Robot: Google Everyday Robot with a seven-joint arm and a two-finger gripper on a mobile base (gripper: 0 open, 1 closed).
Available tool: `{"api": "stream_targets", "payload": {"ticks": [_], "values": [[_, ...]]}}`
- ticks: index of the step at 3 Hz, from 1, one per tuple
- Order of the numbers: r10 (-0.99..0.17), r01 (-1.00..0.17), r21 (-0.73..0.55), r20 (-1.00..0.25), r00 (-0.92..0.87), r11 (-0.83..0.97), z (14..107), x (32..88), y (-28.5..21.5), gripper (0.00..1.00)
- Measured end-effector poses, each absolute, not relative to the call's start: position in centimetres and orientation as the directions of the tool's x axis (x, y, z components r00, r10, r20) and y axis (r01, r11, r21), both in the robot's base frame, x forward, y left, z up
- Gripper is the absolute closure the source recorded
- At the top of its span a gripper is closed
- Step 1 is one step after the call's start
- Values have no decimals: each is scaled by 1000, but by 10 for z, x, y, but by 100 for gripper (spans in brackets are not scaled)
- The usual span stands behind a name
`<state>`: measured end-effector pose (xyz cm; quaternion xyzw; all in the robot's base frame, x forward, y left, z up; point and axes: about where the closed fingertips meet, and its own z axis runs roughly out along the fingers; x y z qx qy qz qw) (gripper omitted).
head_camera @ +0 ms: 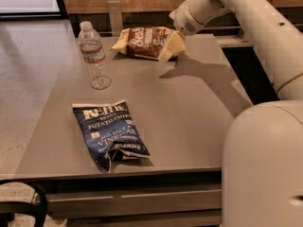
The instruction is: Pick brown chip bag
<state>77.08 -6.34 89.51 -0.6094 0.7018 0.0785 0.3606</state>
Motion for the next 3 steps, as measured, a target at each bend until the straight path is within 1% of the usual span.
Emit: {"api": "stream_targets", "payload": {"ticks": [1,3], "values": [[-804,-919,-317,-595,2,233,879,793,-57,0],[-804,-914,-335,-595,16,229,868,825,-48,0]]}}
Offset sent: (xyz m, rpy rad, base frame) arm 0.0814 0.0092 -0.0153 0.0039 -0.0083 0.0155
